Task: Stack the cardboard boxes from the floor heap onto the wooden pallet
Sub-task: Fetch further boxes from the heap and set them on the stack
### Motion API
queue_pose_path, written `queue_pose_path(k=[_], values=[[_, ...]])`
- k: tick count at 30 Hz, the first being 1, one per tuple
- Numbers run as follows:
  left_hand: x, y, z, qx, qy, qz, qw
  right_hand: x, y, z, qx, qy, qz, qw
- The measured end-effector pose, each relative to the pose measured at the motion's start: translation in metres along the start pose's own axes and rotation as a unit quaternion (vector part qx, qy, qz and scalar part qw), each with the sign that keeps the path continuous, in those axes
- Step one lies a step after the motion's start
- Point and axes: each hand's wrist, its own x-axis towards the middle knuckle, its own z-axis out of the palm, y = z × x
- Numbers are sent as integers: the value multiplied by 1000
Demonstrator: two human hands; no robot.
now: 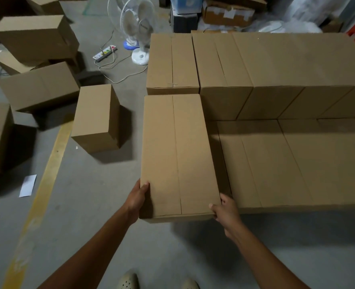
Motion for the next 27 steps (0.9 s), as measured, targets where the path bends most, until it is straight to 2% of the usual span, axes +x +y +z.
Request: queue_pose_path(k=[9, 21, 27], values=[[21, 13, 4, -14, 19, -6, 1000, 16, -23, 0, -43, 10, -34, 998], [37, 26, 5, -3, -1, -1, 1000, 23, -32, 5, -28, 19, -24, 999], [41, 23, 4, -5, 20, 2, 1000, 34, -33, 9, -23, 5, -15, 1000]])
